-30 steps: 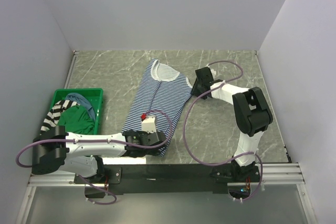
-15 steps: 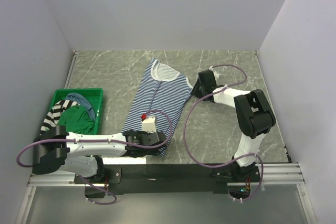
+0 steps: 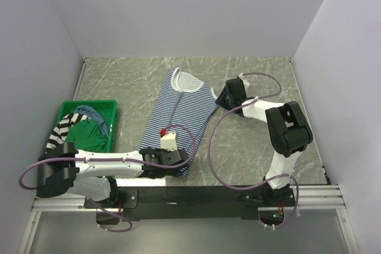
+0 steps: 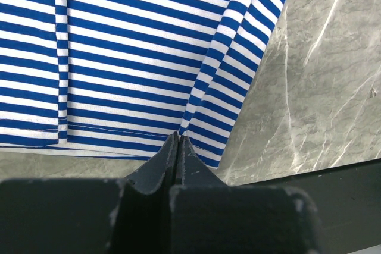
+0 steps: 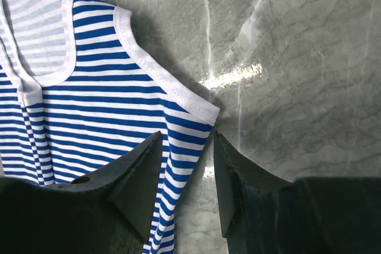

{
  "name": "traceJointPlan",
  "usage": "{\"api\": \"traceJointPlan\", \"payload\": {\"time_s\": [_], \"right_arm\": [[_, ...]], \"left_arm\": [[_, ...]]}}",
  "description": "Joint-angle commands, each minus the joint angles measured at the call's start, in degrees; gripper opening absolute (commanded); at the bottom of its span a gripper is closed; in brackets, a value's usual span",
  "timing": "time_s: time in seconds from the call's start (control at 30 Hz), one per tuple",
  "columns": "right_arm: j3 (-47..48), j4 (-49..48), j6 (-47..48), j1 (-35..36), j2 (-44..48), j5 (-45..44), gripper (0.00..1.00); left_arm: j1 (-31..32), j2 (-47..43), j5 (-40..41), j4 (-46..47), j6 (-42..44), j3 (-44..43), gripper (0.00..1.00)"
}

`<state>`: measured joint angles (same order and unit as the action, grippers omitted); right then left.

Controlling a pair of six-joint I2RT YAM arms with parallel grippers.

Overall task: Fold and stack the tank tops
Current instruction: Fold the tank top

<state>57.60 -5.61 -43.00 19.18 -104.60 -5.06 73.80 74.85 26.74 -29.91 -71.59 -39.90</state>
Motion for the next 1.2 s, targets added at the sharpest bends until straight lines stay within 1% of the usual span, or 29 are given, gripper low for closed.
{"api": "traceJointPlan", "payload": {"time_s": [0.0,0.4,1.17], "right_arm": [[0.23,-2.22,-0.94,-0.46,0.45,-0.65,0.47],[-1.27,-4.59,-2.61,-0.37,-0.87,1.81,0.52],[-1.71,-6.87,-4.19,-0.46,-2.72,-0.3,0.5]], "left_arm": [[-0.15,-0.67,-0.02,-0.59,0.31,-0.88,0.0],[-0.85,-2.25,0.15,-1.64,-1.09,0.35,0.0],[-1.2,-2.34,-0.46,-1.9,-1.36,1.14,0.01]]}}
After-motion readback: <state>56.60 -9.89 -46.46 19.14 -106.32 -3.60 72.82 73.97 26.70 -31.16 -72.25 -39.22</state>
